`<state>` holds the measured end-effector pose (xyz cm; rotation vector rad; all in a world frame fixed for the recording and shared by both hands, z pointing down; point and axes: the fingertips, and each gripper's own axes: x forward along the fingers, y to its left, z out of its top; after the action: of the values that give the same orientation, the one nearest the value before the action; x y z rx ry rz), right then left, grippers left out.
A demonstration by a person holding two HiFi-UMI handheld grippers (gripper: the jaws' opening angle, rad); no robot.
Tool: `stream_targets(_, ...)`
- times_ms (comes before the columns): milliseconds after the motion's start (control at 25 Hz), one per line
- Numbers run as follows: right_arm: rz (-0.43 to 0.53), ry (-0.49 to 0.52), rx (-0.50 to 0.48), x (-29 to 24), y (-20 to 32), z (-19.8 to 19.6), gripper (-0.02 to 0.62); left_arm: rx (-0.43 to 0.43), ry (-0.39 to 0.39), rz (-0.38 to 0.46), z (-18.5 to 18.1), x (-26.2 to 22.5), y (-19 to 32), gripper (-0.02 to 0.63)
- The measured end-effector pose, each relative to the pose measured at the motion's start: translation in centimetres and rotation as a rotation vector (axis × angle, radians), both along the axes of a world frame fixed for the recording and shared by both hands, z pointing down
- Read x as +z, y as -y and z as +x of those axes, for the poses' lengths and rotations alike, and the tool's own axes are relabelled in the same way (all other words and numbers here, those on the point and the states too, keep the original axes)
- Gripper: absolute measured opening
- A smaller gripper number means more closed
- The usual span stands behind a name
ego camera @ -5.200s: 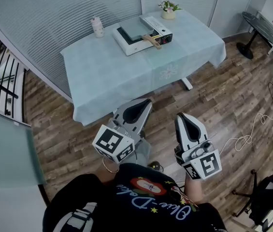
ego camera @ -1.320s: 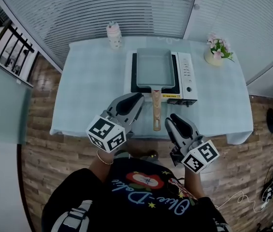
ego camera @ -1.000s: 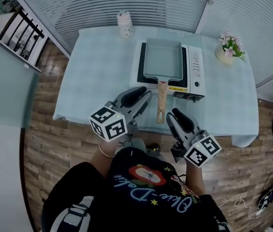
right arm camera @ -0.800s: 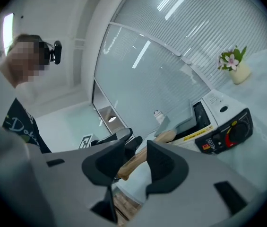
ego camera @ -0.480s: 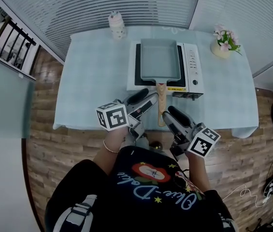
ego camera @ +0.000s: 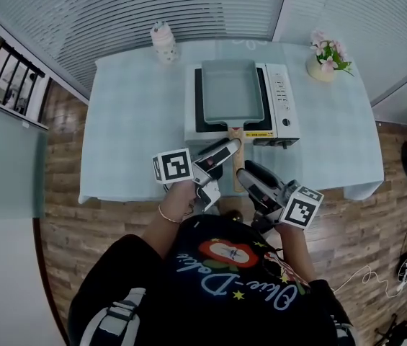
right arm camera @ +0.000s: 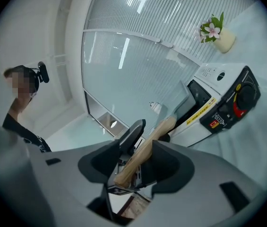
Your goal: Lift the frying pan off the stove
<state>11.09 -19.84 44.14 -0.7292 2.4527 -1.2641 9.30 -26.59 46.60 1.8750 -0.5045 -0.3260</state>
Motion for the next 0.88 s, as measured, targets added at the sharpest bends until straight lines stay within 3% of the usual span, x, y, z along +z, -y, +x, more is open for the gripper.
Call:
stream_targets(360, -0.053, 0.053, -0.039, 0.6, 0.2, -0.7, 0.201, 0.055, -0.033, -0.027, 1.5, 0.6, 0.7, 0.296)
stream_targets(720, -0.058, 0.031, -0.122, 1.3, -0.2, -2.2, 0.199, 0.088, -0.043, -0.070, 2.6, 0.9, 0.5, 0.292)
stream_targets(880, -0.075, 0.054, -0.135, 1.3, -0.2, -2.5, 0.195, 0.080, -0.101, -0.106, 2.7, 0.7, 0.5, 0.225)
